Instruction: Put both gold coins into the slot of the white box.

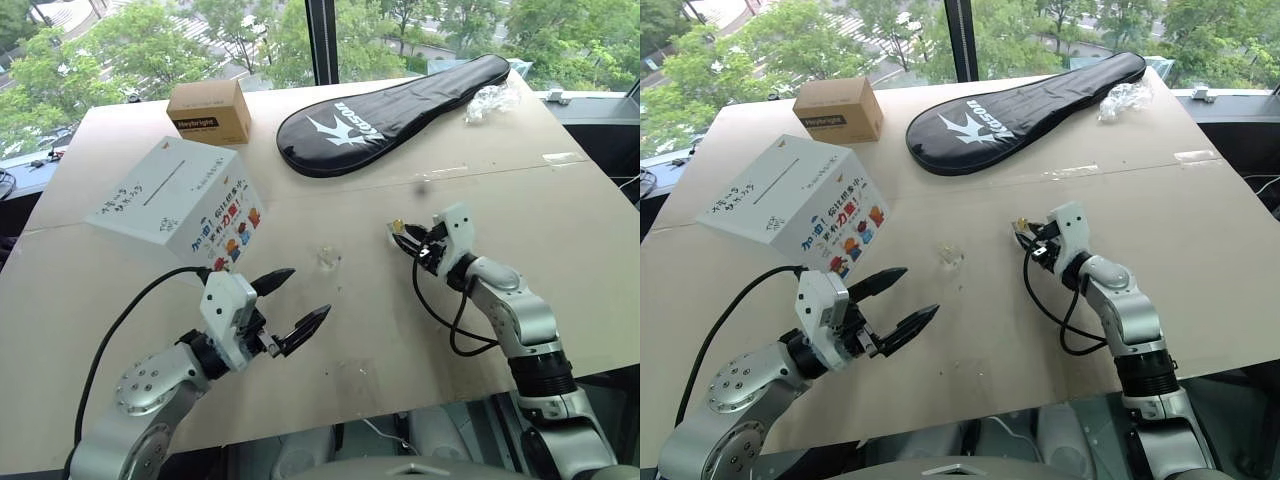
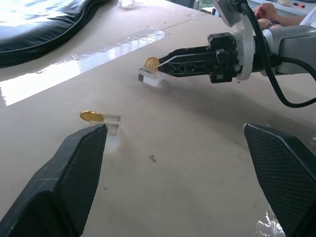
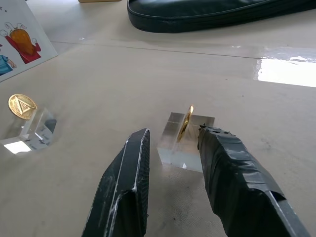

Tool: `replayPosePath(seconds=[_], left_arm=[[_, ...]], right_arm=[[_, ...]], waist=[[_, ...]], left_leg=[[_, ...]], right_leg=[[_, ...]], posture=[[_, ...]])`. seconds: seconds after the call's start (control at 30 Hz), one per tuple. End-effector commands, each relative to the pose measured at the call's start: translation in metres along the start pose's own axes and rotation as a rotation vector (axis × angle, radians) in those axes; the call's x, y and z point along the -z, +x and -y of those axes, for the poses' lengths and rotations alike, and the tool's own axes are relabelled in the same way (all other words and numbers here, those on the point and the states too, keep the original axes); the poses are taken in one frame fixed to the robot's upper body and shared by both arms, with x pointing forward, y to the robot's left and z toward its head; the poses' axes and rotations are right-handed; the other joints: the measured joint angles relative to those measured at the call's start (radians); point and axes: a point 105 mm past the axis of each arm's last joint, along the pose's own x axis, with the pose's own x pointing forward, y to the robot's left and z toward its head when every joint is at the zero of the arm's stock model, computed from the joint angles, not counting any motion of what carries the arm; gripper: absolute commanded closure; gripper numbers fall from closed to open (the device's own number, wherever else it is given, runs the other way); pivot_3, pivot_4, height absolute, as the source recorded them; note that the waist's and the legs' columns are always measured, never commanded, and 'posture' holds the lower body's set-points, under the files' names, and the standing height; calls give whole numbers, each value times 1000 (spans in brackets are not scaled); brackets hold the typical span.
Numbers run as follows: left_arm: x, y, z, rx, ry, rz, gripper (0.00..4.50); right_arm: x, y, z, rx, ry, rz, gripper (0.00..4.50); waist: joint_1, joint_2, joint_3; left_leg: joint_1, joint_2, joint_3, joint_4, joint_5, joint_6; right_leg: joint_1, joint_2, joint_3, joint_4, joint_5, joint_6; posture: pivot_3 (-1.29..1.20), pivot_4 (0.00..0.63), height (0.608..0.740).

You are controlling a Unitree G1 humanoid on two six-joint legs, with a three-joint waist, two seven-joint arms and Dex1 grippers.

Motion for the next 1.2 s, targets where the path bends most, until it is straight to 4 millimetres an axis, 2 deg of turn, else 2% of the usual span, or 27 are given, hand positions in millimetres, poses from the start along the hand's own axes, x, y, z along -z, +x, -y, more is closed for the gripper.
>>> replayPosePath(seconds=[0.03,0.63,0.73,0.77,0.97,1.07,1.2], left_arm=[[-5,0,3,4,31,17,0],[-4,0,2,-4,19,20,0],[-4,0,3,-6,20,19,0],[-4,0,3,-7,21,18,0],[-4,1,0,-34,11,17,0],[-9,3,-3,-63,-29,55,0],[-21,9,-8,-111,-194,168,0]], right_arm=[[-13,2,-3,-5,-32,45,2808],[-14,13,-5,13,-58,39,2808],[-15,15,-6,10,-60,41,4238],[-14,15,-7,11,-62,40,4431],[-17,14,-4,21,-57,54,4431],[-33,10,-6,-4,-26,116,4431],[-67,0,-29,-169,156,252,4431]], waist=[[0,0,0],[-1,0,0],[-2,0,0],[-2,0,0],[-1,0,0],[-1,0,0],[0,0,1]], left_leg=[[0,0,0,0,0,0],[0,0,0,0,0,0],[0,0,0,0,0,0],[0,0,0,0,0,0],[0,0,0,0,0,0],[0,0,0,0,0,0],[-1,0,0,0,0,0]], right_leg=[[0,0,0,0,0,0],[0,0,0,0,0,0],[0,0,0,0,0,0],[0,0,0,0,0,0],[0,0,0,0,0,0],[-1,0,0,0,0,0],[-1,0,0,0,0,0]], posture=[[0,150,740],[0,150,740],[0,150,740],[0,150,740],[0,150,740],[0,150,740],[0,150,740]])
